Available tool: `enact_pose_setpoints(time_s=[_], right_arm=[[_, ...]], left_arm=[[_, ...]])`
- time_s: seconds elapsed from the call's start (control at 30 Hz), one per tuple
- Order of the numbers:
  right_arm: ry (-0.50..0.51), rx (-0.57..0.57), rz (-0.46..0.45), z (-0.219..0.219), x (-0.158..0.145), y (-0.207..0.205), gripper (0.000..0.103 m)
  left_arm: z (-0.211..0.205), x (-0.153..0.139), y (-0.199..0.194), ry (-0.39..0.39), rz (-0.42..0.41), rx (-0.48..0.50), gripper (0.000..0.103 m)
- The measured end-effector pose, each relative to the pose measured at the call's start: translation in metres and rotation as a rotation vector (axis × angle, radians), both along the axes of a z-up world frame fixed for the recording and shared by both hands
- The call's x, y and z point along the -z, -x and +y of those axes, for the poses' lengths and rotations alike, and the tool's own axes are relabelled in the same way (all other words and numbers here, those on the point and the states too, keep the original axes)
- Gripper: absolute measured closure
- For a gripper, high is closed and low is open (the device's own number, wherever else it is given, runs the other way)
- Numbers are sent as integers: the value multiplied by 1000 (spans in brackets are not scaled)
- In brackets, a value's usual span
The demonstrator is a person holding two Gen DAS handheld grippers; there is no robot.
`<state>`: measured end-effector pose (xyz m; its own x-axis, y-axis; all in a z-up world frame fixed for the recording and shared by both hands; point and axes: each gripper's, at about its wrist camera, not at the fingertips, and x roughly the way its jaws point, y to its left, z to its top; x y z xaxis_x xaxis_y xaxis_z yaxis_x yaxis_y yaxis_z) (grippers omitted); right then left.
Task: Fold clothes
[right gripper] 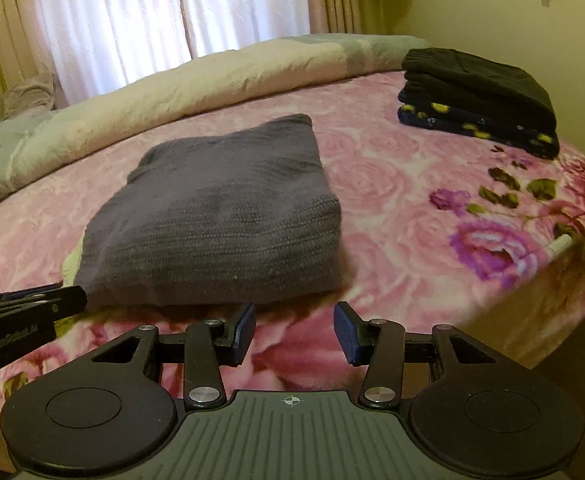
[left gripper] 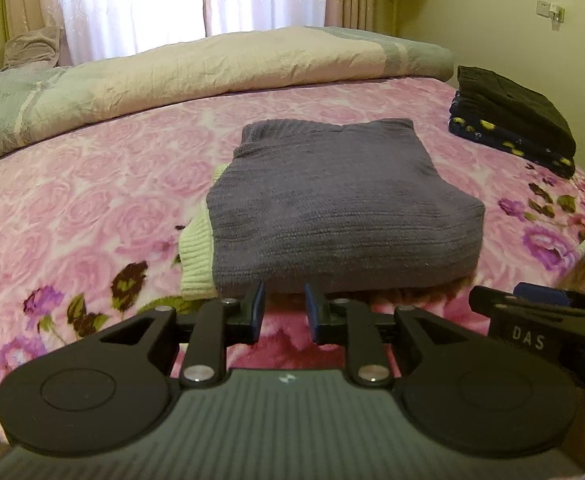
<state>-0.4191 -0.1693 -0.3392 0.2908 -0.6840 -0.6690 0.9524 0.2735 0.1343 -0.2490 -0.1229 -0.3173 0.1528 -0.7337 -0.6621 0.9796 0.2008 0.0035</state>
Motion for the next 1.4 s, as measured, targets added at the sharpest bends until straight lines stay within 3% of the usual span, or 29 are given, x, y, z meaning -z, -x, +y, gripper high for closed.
enact_pose_setpoints(time_s=[0.7,0.87,1.03,1.27,1.4], right_arm=[[-8,13,88,0,-3,-4,56],[36,31,102,-33,-18,-6,56],[33,27,137,-88,-24,-24,56],[-23,0,108,-176,-13,-56,56],[-90,-21,183,-214,21,-73,56]], left_arm=[[-6,0,-15,-1,10,4,84],[-44,-18,-31,26,-29,12,81],[-107,-27,-41,10,-80,29,80],[-194,5,-54,-87,-76,8,80],[-207,39,-59,-112,-86,-23,79]])
